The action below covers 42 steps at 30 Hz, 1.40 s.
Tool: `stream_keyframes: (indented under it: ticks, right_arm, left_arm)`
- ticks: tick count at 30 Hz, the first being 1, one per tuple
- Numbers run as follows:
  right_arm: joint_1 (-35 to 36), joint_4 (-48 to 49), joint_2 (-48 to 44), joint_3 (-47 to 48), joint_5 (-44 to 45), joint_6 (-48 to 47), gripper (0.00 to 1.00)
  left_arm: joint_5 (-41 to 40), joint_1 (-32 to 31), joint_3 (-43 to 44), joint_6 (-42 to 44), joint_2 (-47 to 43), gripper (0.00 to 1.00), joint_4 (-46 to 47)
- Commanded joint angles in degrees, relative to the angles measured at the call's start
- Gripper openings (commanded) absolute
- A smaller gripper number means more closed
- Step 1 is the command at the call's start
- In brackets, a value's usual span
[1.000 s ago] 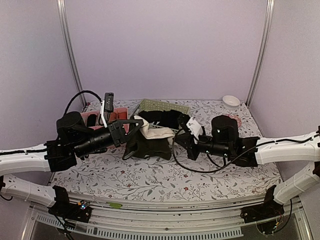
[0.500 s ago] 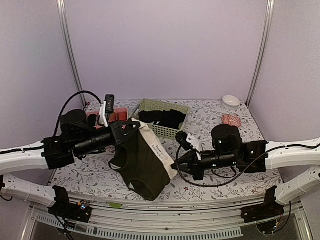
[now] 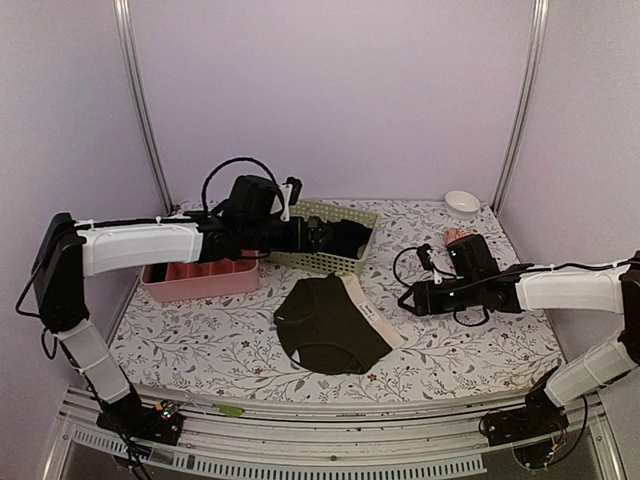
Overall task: Roll the underwear
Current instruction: Flatten out the underwear at the center of the board, then adjust the underwear at the center of the board.
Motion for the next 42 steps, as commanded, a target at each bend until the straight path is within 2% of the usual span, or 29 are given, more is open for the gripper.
stream_keyframes:
  ticks: [1, 5, 12, 20, 25, 30, 34, 36, 42]
  right_arm:
    - [-0.4, 1.2, -2.1, 1.6, -0.5, -0.8, 0.51]
    - [0.6, 3.1, 3.3, 3.8, -10.3, -3.5, 0.41]
    - [5.3, 4.8, 14.5, 9.2, -14.4, -7.6, 0.36]
    - [6.8, 5.9, 22.9, 9.9, -15.6, -8.0, 0.33]
    - [8.3, 6.8, 23.5, 4.9, -17.7, -5.9, 0.32]
    - [14.2, 11.7, 22.2, -0.8, -22.8, -0.1, 0.32]
    - [19.4, 16.0, 20.2, -1.6, -28.6, 5.4, 0.32]
    - [19.0, 16.1, 17.9, -0.9, -29.2, 6.7, 0.33]
    - [11.5, 9.9, 12.3, 2.7, -20.7, 1.6, 0.33]
  left_arm:
    - [2.3, 0.0, -9.1, 5.5, -11.2, 0.96, 3.2]
    - [8.2, -0.2, -17.0, 5.4, -15.3, 0.96, 3.2]
    - [9.1, -1.9, -27.9, 1.2, -20.5, 0.96, 5.0]
    - [8.9, -1.9, -28.9, 1.4, -21.6, 0.96, 3.8]
    - [8.5, -1.9, -27.5, 2.4, -20.5, 0.96, 2.3]
    - [9.6, -2.2, -26.0, 4.0, -18.8, 0.96, 0.9]
    - [10.4, -3.1, -25.3, 5.9, -16.7, 0.96, -0.1]
    - [11.7, -3.7, -25.0, 6.9, -15.6, 0.96, -0.7]
    - [16.6, -4.8, -26.1, 9.6, -14.2, 0.96, 0.4]
